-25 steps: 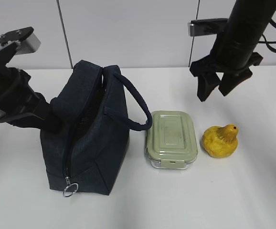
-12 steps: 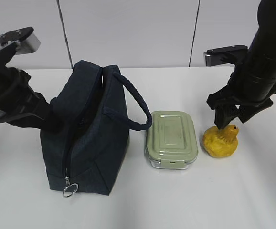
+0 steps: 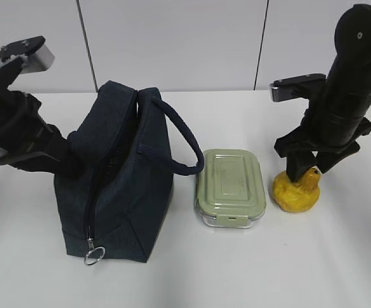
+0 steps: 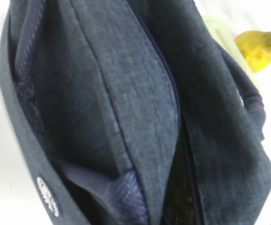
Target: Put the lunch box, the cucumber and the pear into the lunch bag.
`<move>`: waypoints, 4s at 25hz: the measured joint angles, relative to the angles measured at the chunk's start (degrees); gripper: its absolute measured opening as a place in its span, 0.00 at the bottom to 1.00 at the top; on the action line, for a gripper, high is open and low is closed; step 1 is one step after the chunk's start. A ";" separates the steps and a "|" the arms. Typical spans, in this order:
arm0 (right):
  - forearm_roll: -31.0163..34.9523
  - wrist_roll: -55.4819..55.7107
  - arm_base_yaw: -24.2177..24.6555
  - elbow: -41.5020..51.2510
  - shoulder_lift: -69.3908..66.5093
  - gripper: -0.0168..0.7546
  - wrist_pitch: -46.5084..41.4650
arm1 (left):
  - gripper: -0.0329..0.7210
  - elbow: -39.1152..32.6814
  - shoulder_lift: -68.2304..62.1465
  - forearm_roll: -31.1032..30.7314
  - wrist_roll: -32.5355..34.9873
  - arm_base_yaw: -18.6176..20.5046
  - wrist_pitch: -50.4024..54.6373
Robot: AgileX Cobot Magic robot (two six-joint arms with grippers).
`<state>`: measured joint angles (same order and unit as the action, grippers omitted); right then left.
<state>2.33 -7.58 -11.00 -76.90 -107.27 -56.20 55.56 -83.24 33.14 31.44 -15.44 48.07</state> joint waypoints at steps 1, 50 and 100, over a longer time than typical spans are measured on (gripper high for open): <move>0.00 0.00 0.00 0.00 -0.39 0.62 0.00 | 0.05 0.00 0.00 0.00 0.00 0.00 0.00; 26.95 -19.39 -17.66 -19.47 -2.81 0.33 1.96 | 0.05 0.00 0.00 0.00 0.00 0.00 -0.47; 71.45 -53.73 14.83 16.35 -9.09 0.68 1.74 | 0.05 0.00 0.00 0.14 0.00 0.00 -0.59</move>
<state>73.79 -61.31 3.83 -60.55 -116.36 -54.47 55.56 -83.24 33.28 31.44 -15.44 47.48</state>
